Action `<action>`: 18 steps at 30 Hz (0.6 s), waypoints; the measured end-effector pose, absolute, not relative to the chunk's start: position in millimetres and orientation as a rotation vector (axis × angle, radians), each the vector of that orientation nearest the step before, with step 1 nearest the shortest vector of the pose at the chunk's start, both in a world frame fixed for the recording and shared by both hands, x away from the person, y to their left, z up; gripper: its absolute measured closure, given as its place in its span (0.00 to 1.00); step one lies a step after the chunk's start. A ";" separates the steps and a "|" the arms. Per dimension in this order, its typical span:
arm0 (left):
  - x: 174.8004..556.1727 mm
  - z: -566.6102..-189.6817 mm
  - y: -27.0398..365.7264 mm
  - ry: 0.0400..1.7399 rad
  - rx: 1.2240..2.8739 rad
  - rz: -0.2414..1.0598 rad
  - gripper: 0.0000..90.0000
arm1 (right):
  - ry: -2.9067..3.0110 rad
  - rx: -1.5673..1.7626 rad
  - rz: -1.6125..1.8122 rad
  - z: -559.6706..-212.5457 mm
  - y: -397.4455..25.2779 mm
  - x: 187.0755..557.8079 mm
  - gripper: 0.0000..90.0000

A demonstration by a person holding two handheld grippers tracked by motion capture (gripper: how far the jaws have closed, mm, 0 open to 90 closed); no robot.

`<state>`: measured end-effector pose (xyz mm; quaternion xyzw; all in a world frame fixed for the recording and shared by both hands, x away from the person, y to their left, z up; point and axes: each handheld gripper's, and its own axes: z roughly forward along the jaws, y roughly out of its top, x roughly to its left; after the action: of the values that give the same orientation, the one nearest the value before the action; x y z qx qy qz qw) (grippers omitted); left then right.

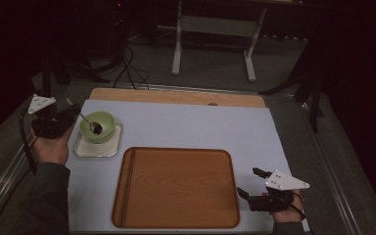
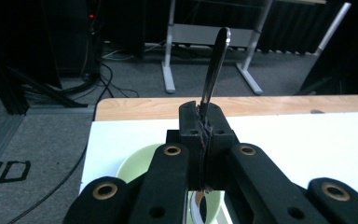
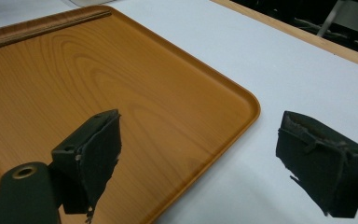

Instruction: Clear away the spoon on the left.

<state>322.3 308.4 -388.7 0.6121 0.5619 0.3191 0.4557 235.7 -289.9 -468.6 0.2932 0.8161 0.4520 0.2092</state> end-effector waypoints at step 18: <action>307.7 -372.3 281.9 1.267 1.657 0.689 0.99 | 2.272 0.819 1.261 -468.7 -289.8 235.8 0.15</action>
<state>307.7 281.9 -372.3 0.6716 0.5137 0.2793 0.4551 235.8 -289.8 -468.7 0.2940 0.8159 0.4527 0.2071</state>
